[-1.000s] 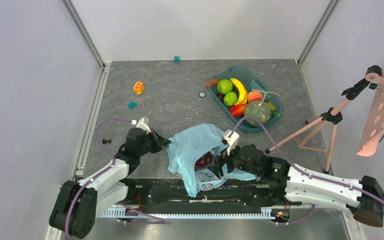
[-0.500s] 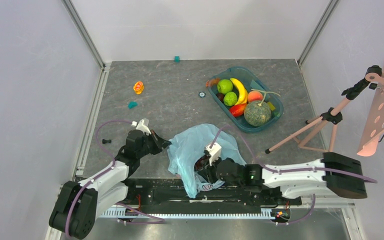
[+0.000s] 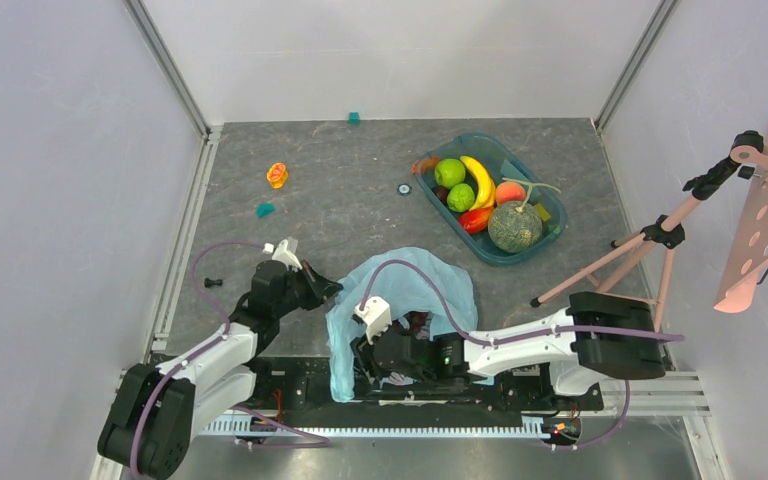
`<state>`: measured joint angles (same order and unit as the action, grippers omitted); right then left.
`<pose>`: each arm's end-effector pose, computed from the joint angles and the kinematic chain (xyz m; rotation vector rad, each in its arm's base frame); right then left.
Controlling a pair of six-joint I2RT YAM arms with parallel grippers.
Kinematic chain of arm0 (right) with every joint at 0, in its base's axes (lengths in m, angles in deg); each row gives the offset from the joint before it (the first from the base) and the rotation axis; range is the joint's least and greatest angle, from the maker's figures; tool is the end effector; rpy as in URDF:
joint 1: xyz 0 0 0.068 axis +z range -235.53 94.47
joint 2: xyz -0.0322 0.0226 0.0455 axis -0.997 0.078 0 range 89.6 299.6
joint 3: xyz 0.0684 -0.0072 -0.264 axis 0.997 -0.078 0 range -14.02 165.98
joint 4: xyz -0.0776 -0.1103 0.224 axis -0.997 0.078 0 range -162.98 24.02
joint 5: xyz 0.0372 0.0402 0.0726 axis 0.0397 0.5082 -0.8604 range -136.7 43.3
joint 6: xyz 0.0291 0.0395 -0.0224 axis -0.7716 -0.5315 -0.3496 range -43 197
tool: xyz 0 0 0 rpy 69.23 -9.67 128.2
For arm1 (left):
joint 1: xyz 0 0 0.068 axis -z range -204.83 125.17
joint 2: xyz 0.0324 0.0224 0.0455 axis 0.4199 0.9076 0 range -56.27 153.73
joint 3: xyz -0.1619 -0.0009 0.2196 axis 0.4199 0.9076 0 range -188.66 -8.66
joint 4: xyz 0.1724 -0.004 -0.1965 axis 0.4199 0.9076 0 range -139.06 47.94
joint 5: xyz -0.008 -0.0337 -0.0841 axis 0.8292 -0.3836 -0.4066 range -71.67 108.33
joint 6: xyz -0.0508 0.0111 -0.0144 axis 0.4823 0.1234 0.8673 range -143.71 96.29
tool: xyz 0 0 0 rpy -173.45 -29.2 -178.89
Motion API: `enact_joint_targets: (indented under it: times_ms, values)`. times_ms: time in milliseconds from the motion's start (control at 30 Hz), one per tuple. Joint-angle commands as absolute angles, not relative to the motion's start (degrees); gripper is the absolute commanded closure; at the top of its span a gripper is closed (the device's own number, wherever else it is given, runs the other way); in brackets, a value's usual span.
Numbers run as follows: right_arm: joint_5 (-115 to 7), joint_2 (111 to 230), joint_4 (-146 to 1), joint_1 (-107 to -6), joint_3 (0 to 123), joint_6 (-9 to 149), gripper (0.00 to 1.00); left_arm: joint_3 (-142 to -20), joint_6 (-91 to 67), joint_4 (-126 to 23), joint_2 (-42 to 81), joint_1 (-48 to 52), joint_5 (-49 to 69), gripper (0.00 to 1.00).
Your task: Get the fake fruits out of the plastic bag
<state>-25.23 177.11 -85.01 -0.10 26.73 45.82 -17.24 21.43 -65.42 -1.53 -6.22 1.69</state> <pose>0.0377 0.3062 0.1789 -0.8169 2.0788 0.7690 0.1620 -0.0654 0.1402 -0.3251 2.1958 -0.9519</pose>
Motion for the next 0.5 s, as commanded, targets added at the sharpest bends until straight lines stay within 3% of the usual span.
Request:
enact_joint_targets:
  times_ms: [0,200,467]
  values:
    - [-15.12,173.73,-75.19,-0.01,28.93,40.11,0.46,-16.93,21.88,-66.87,-2.00,-6.13,0.73,0.98]
    - [-10.35,171.98,-67.49,0.00,31.37,35.47,0.41,-17.45,21.98,-65.87,-2.81,-6.15,0.64,0.98]
    - [-10.09,172.02,-65.21,-1.77,30.98,29.80,0.43,-17.63,22.34,-65.25,-3.70,-6.19,0.49,0.98]
